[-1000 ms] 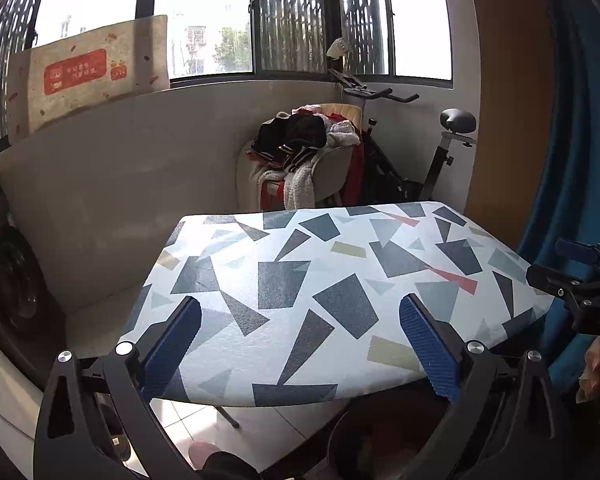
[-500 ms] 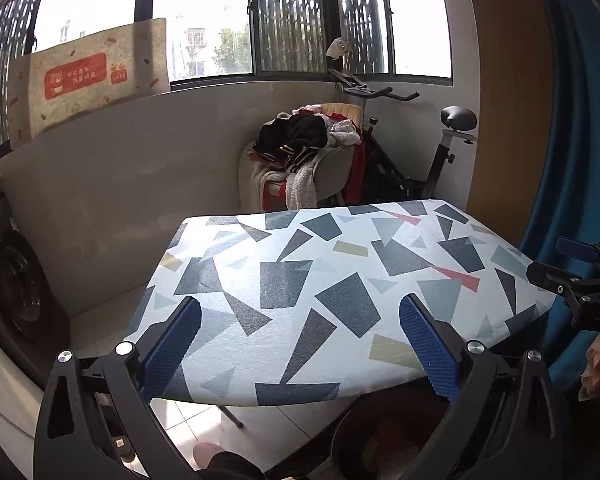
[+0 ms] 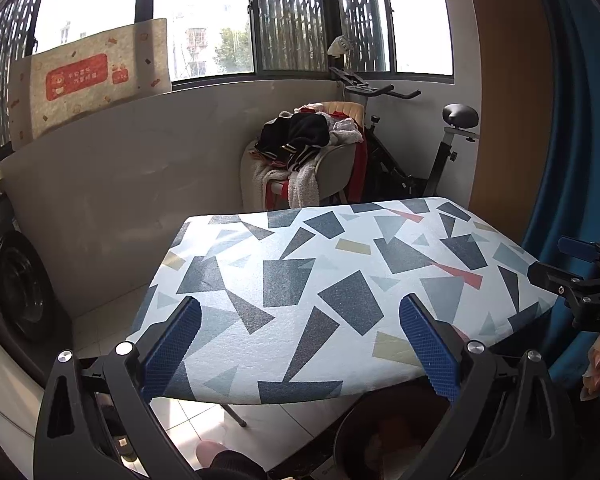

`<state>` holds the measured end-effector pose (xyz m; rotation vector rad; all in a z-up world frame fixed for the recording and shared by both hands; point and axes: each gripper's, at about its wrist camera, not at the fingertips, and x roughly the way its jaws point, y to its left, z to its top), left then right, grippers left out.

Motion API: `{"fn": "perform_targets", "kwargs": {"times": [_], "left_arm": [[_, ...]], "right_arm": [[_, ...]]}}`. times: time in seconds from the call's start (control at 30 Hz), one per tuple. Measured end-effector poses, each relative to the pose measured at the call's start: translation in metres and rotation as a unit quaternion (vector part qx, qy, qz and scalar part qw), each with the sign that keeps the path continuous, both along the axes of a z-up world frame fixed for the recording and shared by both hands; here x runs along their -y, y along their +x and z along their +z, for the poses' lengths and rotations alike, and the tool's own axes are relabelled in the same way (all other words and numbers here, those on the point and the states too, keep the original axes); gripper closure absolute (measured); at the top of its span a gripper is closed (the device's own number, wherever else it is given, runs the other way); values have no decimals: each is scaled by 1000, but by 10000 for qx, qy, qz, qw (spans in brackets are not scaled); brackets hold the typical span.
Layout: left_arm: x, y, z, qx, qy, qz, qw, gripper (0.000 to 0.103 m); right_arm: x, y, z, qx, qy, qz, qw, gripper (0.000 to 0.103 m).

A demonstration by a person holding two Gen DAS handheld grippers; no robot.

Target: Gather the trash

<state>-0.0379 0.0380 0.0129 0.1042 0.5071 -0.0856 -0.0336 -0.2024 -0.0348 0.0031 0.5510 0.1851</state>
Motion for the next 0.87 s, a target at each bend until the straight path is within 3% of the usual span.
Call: {"fn": "perform_targets", "kwargs": {"times": [0.87], "left_arm": [[-2, 1, -2, -17, -22, 26, 10000, 6]], "right_arm": [[-3, 0, -3, -40, -45, 10, 10000, 6]]}}
